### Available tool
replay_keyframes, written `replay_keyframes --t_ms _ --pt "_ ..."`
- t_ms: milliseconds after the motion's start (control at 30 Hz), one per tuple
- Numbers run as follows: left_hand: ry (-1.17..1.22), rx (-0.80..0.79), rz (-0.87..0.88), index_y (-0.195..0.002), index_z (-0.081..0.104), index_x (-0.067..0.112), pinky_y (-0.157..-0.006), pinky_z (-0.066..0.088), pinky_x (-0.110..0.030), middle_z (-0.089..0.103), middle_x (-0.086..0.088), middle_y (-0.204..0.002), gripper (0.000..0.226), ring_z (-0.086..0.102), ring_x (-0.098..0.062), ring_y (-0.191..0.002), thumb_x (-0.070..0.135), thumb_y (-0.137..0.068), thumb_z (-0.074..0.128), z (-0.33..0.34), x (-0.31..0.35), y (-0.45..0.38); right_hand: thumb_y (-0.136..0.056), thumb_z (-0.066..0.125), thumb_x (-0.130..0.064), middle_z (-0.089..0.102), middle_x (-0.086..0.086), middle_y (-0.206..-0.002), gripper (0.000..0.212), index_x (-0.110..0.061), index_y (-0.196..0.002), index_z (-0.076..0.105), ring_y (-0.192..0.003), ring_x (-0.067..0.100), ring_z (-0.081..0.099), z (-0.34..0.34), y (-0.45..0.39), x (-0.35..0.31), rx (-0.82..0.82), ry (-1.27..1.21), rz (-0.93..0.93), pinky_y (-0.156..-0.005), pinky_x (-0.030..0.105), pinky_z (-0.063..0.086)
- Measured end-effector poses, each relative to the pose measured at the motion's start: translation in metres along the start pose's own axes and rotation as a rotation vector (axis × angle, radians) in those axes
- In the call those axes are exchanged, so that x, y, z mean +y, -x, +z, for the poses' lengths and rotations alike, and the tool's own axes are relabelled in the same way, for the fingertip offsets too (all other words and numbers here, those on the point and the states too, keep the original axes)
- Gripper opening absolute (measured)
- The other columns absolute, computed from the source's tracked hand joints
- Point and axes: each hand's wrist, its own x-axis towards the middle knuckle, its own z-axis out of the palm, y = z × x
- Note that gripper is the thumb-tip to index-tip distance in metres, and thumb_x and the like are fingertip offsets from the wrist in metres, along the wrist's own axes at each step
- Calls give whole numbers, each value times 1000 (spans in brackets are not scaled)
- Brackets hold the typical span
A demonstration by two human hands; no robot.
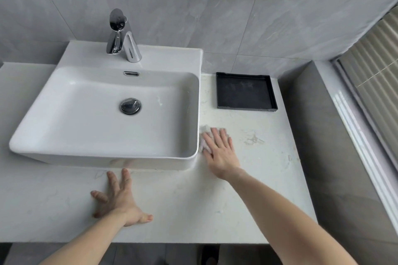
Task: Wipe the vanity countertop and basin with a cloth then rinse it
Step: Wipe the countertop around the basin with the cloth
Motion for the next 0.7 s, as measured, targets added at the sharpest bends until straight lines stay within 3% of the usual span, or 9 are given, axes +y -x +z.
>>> replay_keyframes --t_ms 133,267,367,433,500,600,700 --pt "3 1 6 -143 -39 41 -105 37 -69 -52 7 -148 165 -18 -52 -145 70 -41 87 0 0 0 -101 25 -43 1 -1 -171 60 -36 -160 16 -157 25 -8 -27 26 87 114 15 273 -126 47 -3" --pt "4 4 0 -143 -39 41 -104 38 -68 -53 8 -147 166 -19 -52 -145 70 -39 87 1 0 0 -101 31 -26 24 9 -164 53 -23 -154 31 -151 32 19 -64 65 157 222 -39 559 -122 52 20" --pt "11 -2 -3 -143 -39 40 -105 37 -69 -54 7 -147 165 -20 -53 -144 69 -41 88 -1 0 1 -100 36 -12 31 6 -163 49 -22 -148 39 -143 34 39 -84 68 155 275 -122 659 -108 48 39" --pt "8 -4 -4 -143 -39 40 -104 37 -70 -54 7 -146 165 -20 -53 -144 69 -40 87 -1 0 2 -99 39 -7 38 6 -158 51 -21 -148 41 -136 35 46 -84 57 129 334 -143 560 -103 46 43" --pt "4 -6 -10 -144 -38 40 -104 37 -70 -54 7 -146 166 -19 -53 -144 70 -39 87 -2 0 3 -103 40 -9 37 5 -161 49 -17 -151 41 -144 32 37 -74 44 89 319 -183 366 -114 42 34" --pt "-1 -6 -15 -144 -39 40 -104 37 -69 -54 7 -146 166 -18 -53 -144 71 -39 87 -2 1 3 -106 40 -21 24 4 -167 47 -21 -154 38 -153 32 16 -44 25 20 127 -171 127 -125 46 14" --pt "-12 -3 -14 -143 -40 40 -104 38 -69 -53 8 -147 166 -18 -53 -145 72 -39 86 -1 0 1 -95 41 -35 3 4 -170 67 -35 -159 19 -155 34 -5 -8 9 -28 -65 -33 34 -124 58 1"
